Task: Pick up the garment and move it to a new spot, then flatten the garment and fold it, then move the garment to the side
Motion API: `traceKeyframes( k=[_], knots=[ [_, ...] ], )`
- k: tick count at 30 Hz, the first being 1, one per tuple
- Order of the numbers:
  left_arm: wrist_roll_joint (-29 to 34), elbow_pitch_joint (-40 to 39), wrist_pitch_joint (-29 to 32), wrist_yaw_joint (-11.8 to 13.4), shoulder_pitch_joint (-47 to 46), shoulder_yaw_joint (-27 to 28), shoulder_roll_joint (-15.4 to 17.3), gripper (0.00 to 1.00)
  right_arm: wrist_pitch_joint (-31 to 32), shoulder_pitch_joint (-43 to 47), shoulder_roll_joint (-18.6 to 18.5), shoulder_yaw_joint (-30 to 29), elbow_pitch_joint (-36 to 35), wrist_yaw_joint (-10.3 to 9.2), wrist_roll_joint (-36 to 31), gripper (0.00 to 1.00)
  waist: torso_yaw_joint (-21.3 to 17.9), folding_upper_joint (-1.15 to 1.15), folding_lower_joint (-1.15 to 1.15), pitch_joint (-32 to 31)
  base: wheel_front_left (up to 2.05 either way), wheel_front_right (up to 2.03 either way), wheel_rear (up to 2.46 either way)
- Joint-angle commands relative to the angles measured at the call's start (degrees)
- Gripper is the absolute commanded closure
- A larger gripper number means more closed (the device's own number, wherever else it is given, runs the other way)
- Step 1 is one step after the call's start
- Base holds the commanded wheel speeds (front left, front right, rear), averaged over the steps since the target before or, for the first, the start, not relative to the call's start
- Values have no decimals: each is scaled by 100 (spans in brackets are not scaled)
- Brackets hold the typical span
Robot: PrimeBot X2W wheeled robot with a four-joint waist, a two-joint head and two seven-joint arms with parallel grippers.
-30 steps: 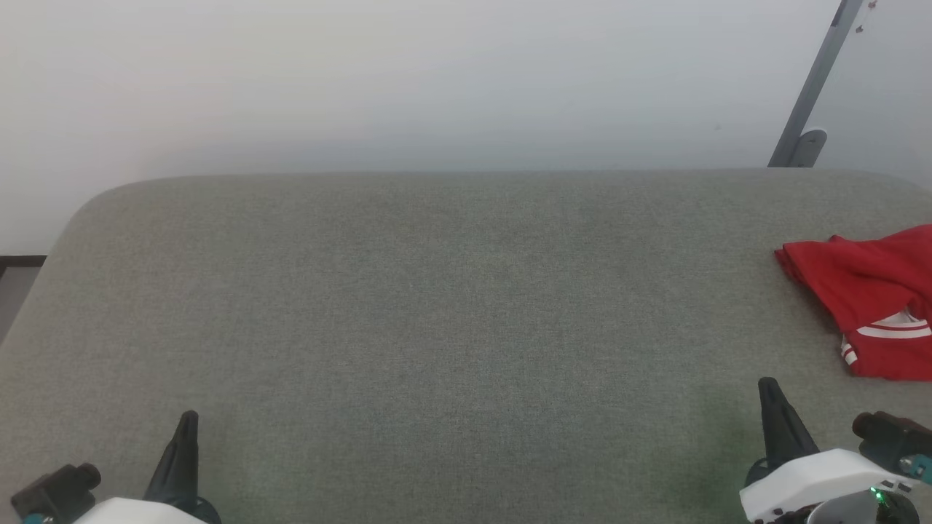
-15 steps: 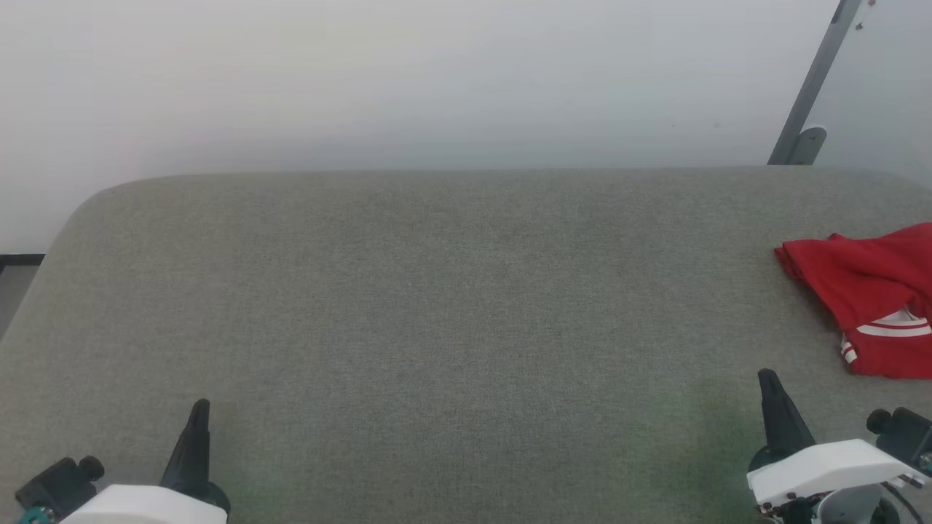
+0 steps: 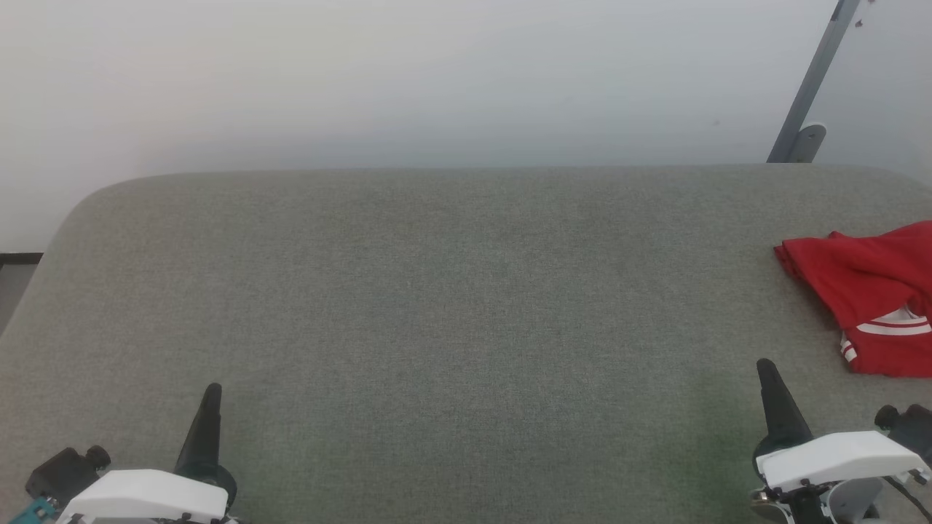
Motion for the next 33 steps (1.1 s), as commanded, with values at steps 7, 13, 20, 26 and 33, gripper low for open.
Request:
traceKeyframes(
  k=[7,13,20,26,33],
  knots=[
    [-418,-76,140,-9,-204,75,-75,100,121,-175,8,-15,-101,2,585,100,-5,0,0,12,0,0,0],
    [-698,-79,240,-10,-254,101,-153,100,206,-203,16,-19,-114,2,971,100,-10,0,0,21,0,0,0],
    [-975,-84,328,-11,-304,125,-231,100,290,-220,23,-21,-127,2,1334,100,-14,0,0,31,0,0,0],
    [-1213,-88,422,-11,-346,147,-302,100,368,-251,31,-24,-140,2,1683,100,-18,0,0,41,0,0,0],
    [-1481,-92,519,-12,-408,173,-385,100,453,-271,39,-26,-155,2,2061,100,-23,0,0,52,0,0,0]
  ],
)
